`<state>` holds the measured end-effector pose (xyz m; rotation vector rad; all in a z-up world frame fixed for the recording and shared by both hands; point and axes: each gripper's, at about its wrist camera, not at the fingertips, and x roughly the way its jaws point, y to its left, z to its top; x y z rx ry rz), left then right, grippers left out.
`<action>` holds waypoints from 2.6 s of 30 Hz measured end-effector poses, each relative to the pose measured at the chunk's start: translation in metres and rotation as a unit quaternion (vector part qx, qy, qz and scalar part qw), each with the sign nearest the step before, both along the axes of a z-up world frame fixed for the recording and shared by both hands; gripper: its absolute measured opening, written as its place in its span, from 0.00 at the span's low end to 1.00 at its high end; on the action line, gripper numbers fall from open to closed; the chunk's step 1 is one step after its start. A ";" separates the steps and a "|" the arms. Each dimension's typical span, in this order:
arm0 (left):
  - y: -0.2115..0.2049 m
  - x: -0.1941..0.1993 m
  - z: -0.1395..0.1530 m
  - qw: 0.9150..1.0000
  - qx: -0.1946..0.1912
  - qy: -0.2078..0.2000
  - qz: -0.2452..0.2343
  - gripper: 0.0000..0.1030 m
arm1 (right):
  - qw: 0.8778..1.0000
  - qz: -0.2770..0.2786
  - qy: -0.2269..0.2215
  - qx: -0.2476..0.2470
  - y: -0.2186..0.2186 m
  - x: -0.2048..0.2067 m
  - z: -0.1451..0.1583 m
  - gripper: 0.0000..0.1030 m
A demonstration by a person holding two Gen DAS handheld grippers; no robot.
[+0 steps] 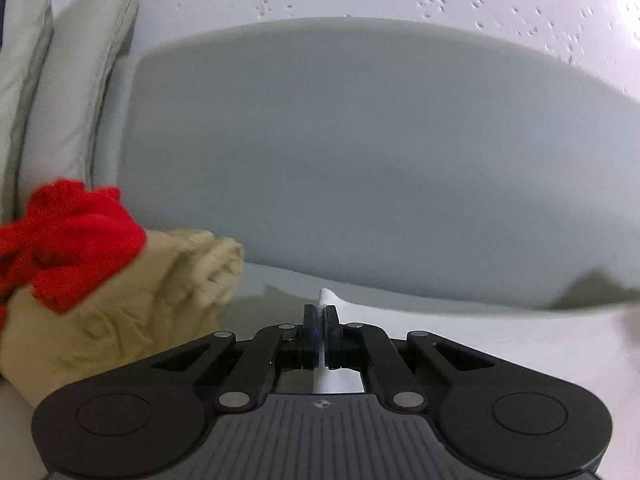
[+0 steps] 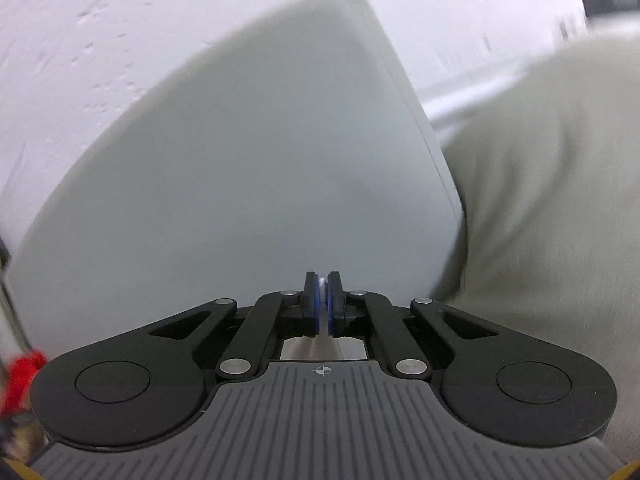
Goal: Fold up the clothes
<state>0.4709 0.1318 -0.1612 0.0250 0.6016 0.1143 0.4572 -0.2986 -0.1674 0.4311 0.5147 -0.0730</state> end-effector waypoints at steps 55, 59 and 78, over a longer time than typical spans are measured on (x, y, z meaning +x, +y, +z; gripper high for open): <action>-0.029 -0.330 0.049 0.971 -0.087 0.221 -0.006 0.18 | 0.972 -0.015 0.235 0.006 0.018 -0.301 0.025 0.10; -0.036 -0.383 0.085 0.976 -0.102 0.183 -0.059 0.28 | 0.984 0.038 0.174 0.019 0.030 -0.366 0.085 0.31; -0.122 -0.432 0.021 0.975 0.013 0.185 -0.121 0.46 | 0.949 0.172 0.218 -0.148 0.142 -0.424 0.017 0.37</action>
